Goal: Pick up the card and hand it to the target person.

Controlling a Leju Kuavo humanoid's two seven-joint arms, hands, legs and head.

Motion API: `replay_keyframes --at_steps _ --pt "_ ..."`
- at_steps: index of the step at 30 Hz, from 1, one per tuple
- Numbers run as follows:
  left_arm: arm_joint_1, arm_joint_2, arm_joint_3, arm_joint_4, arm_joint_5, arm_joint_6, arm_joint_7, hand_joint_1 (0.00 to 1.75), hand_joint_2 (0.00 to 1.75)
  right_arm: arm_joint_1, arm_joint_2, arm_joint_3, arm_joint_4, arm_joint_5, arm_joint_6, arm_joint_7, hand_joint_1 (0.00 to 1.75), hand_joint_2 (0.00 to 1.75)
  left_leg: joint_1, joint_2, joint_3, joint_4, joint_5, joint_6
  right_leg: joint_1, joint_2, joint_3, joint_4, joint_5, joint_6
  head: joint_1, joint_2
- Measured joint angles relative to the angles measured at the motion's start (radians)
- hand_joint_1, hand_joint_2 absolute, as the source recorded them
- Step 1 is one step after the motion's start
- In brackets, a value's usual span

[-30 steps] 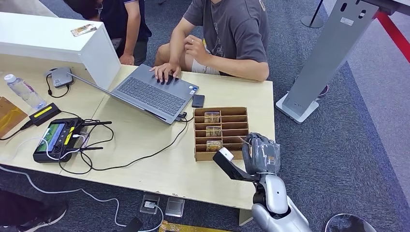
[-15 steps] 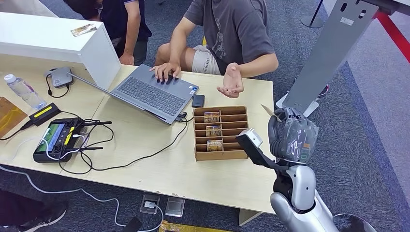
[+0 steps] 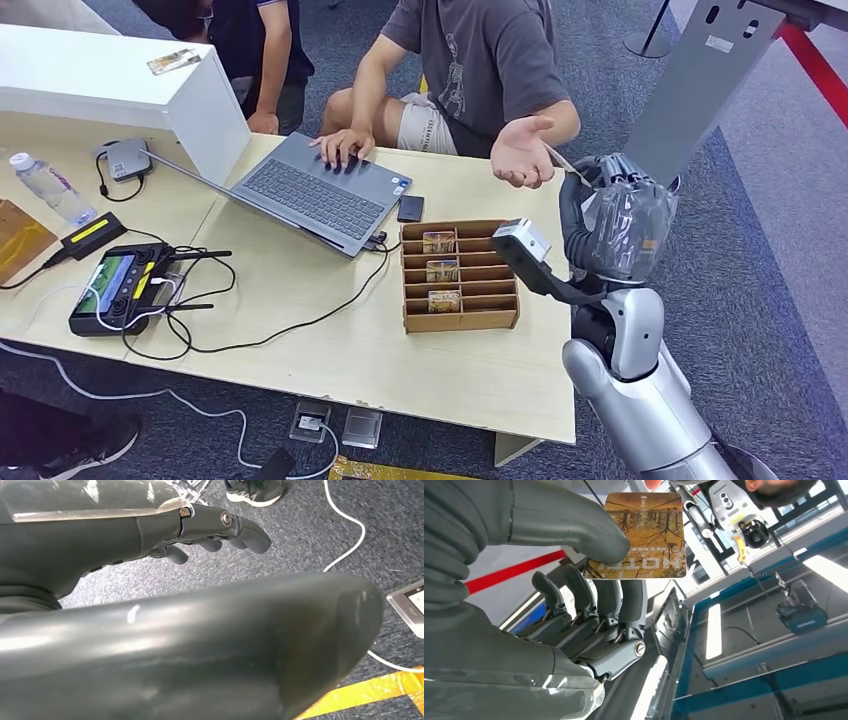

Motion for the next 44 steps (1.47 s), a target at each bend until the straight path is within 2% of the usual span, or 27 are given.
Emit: replay_keyframes --at_steps 7,14,17,19,21,22,24,35,41,44 --pt "-0.001 0.0 0.0 0.0 -0.006 0.0 0.004 0.0 0.0 -0.096 0.059 0.033 0.202 0.047 0.01 0.008 1.36 1.75 0.0 0.0 -0.001 0.0 0.0 0.0 0.0 0.0 -0.001 0.0 0.0 0.0 0.0 0.0" --pt "-0.001 0.0 0.0 0.0 -0.001 0.002 0.003 0.0 0.0 -0.146 0.108 0.063 0.389 0.066 0.012 0.03 1.29 1.75 0.0 -0.001 -0.001 0.0 0.0 0.0 0.0 -0.001 -0.001 0.0 0.0 0.0 0.0 0.0" --pt "-0.001 0.0 0.0 0.0 0.002 0.001 0.003 0.0 0.0 -0.16 0.122 0.075 0.456 0.074 0.022 0.047 1.0 1.75 0.0 -0.001 -0.001 0.0 0.0 0.0 0.0 0.0 -0.002 0.0 0.0 0.0 0.0 0.0" --pt "0.0 0.0 0.0 0.0 0.003 0.001 0.004 0.0 0.0 -0.165 0.13 0.082 0.491 0.076 0.03 0.055 0.51 1.75 0.0 -0.001 -0.001 0.0 0.0 0.0 0.0 -0.001 -0.002 0.0 0.0 0.0 0.0 0.0" --pt "0.0 0.0 0.0 0.0 0.003 0.001 0.005 0.0 0.0 -0.168 0.137 0.085 0.522 0.081 0.038 0.062 0.12 1.75 0.0 -0.001 -0.001 0.0 0.0 0.0 0.0 -0.001 -0.002 0.0 0.0 0.0 0.0 0.0" --pt "0.0 0.0 0.0 0.0 0.004 0.002 0.006 0.0 0.0 -0.169 0.141 0.087 0.536 0.084 0.042 0.065 0.04 1.75 0.0 -0.001 -0.001 0.0 0.0 0.0 0.0 -0.001 -0.002 0.0 0.0 0.0 0.0 0.0" --pt "0.0 0.0 0.0 0.0 0.004 0.002 0.008 0.0 0.0 -0.17 0.146 0.092 0.56 0.086 0.047 0.069 0.0 1.75 0.0 -0.001 -0.001 0.0 0.0 0.0 0.0 0.0 -0.002 0.0 0.0 0.0 0.0 0.0" --pt "0.0 0.0 0.0 0.0 0.004 0.003 0.01 0.0 0.0 -0.174 0.158 0.108 0.619 0.014 0.031 0.048 0.0 1.75 0.0 0.0 -0.001 0.0 0.0 0.0 0.0 0.0 -0.002 0.0 0.0 0.0 0.0 0.0" --pt "0.001 0.0 0.0 0.0 0.004 0.005 0.015 0.0 0.0 -0.162 0.158 0.107 0.615 -0.059 -0.011 0.021 0.0 1.75 0.0 0.0 -0.001 0.0 0.0 0.0 0.0 0.0 -0.002 0.0 0.0 0.0 0.0 0.0" --pt "0.001 0.0 0.0 0.0 0.004 0.008 0.02 0.0 0.0 -0.138 0.157 0.101 0.592 -0.15 -0.02 -0.02 0.0 1.75 0.0 0.0 -0.001 0.0 0.0 0.0 0.0 0.0 -0.002 0.0 0.0 0.0 0.0 0.0"
